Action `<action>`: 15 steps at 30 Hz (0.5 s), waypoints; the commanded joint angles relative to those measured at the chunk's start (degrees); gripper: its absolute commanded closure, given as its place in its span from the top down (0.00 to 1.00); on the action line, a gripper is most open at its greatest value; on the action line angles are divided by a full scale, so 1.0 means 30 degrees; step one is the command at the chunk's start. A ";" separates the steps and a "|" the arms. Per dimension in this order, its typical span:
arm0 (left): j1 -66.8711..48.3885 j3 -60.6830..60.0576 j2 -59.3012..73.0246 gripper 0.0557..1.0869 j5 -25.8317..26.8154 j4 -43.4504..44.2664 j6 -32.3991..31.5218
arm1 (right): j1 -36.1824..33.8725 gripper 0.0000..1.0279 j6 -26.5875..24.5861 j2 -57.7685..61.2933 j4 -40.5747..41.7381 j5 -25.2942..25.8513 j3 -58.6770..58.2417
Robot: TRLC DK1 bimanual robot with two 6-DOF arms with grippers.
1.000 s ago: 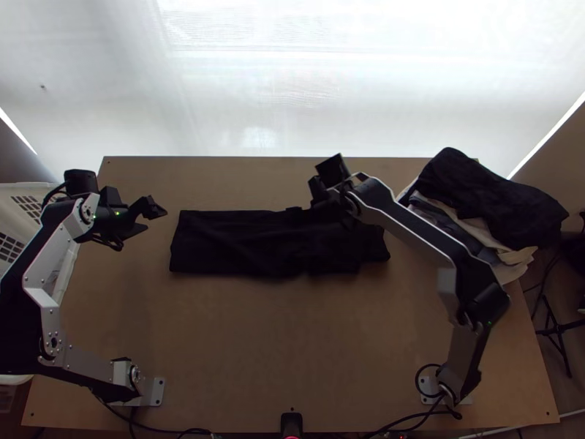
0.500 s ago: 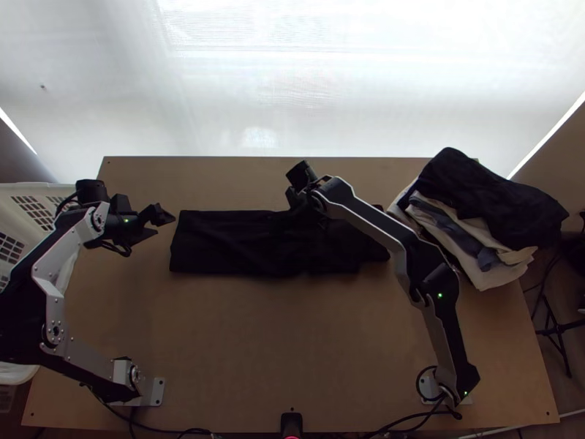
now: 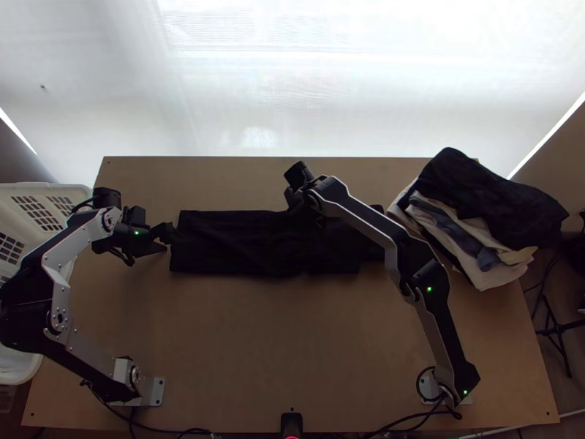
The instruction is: Fold the t-shirt
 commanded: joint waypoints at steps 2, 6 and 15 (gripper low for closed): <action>-0.0259 0.0130 -0.0215 0.95 0.0680 -0.0546 0.0819 | -0.0090 0.96 0.0048 0.0275 -0.0029 0.0022 0.0156; -0.0640 0.0452 -0.0215 0.95 0.1032 -0.0311 0.0438 | -0.0090 0.96 0.0048 0.0305 -0.0087 0.0022 0.0097; -0.1167 0.1214 0.0488 0.95 0.1149 0.0538 -0.0177 | -0.0266 0.96 -0.0011 0.0070 -0.0351 0.0052 0.0127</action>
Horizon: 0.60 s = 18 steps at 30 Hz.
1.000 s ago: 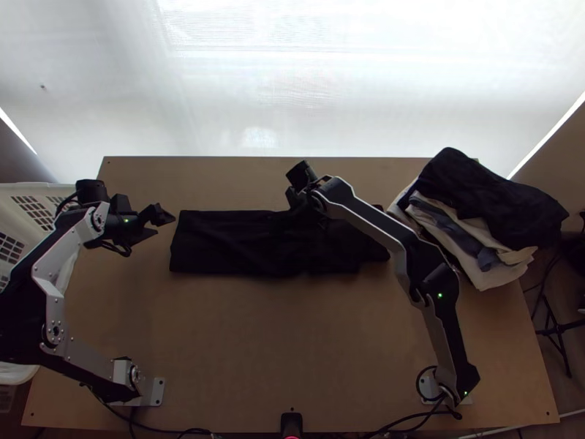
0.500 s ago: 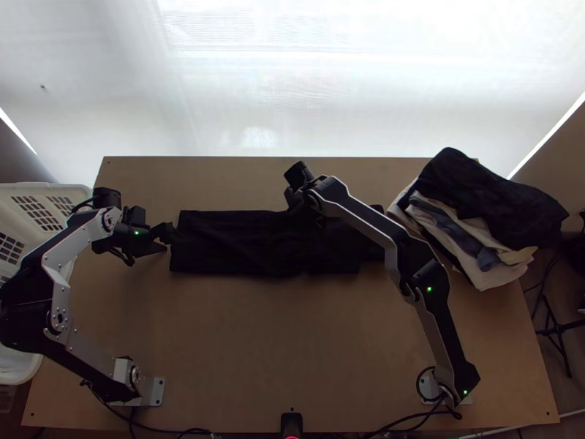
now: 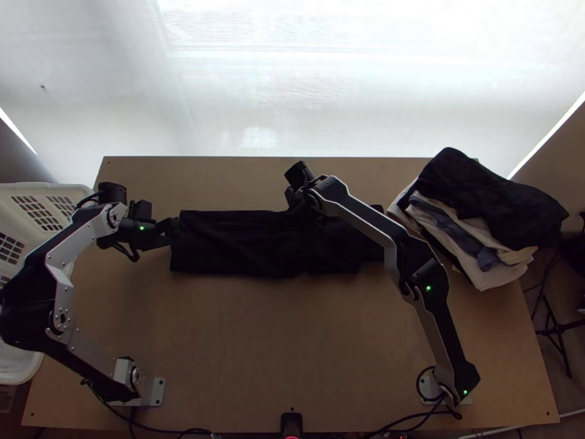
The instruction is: Fold the t-shirt
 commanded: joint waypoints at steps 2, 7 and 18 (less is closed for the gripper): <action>-0.0161 0.0654 0.0452 0.95 0.0114 0.0298 -0.0162 | -0.0201 0.96 -0.0062 -0.0229 -0.0286 0.0059 0.0003; 0.0337 0.0742 0.0481 0.95 -0.0179 0.0005 0.0482 | -0.0377 0.96 -0.0120 -0.0258 -0.0462 0.0059 -0.0056; -0.0014 0.0683 0.1214 0.95 -0.0413 -0.0230 0.1215 | -0.0464 0.96 -0.0179 -0.0229 -0.0608 0.0059 0.0091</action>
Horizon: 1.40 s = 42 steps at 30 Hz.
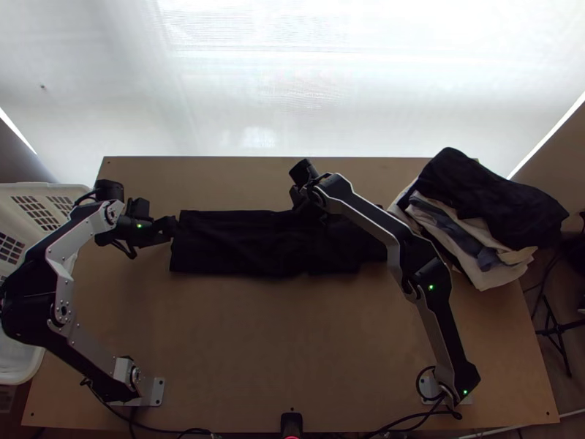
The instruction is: Fold the t-shirt
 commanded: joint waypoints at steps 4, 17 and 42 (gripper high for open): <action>-0.1221 -0.0185 0.0595 0.94 -0.0041 -0.0164 -0.0018 | -0.0166 0.96 -0.0011 0.0063 -0.0033 -0.0014 0.0244; -0.0400 0.0167 0.0654 0.03 -0.0920 0.0949 -0.2215 | -0.1748 0.96 0.0047 -0.1695 -0.1117 -0.0102 0.0332; -0.3066 0.6436 -0.4239 0.03 -0.0539 -0.6053 -0.4354 | -0.7227 0.96 -0.0187 -0.8521 -0.0062 -0.1567 -0.5615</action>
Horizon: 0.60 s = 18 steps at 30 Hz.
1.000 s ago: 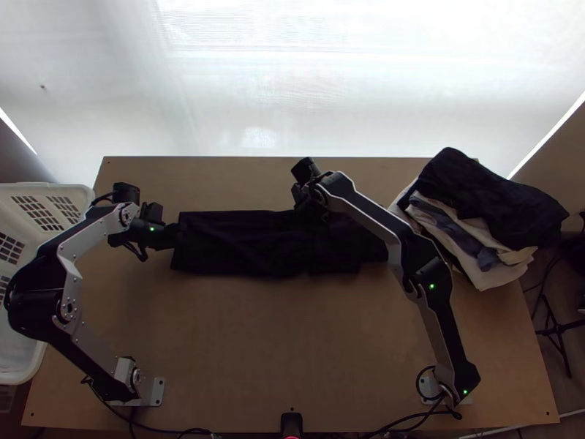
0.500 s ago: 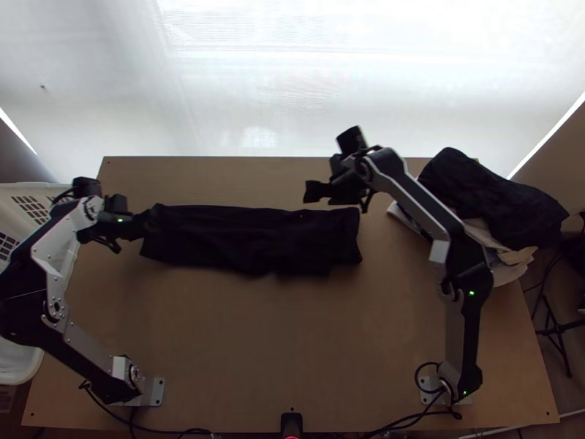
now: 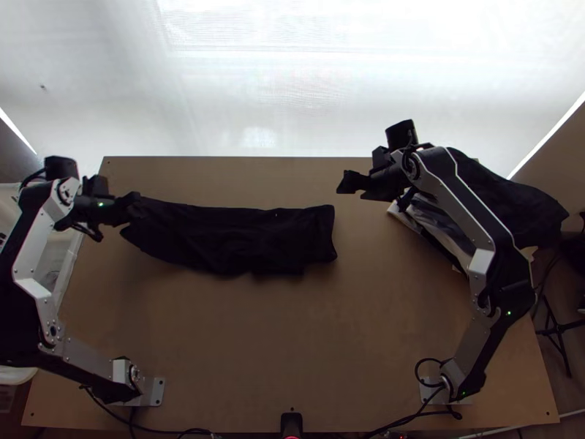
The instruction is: Fold the t-shirt
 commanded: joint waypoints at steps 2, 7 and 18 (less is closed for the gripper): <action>-0.5746 0.2337 -0.1397 0.03 0.0029 -0.0924 -0.3206 | -0.0685 0.96 -0.0034 -0.0886 0.0171 0.0007 -0.1092; -1.0610 0.4622 -0.0020 0.03 0.0029 -0.0425 -0.5784 | -0.1066 0.96 -0.0034 -0.1589 0.0669 0.0007 -0.2498; -1.4184 0.4505 0.3642 0.03 -0.0557 0.1625 -0.6810 | -0.2325 0.96 -0.0210 -0.3933 0.0757 0.0007 -0.3992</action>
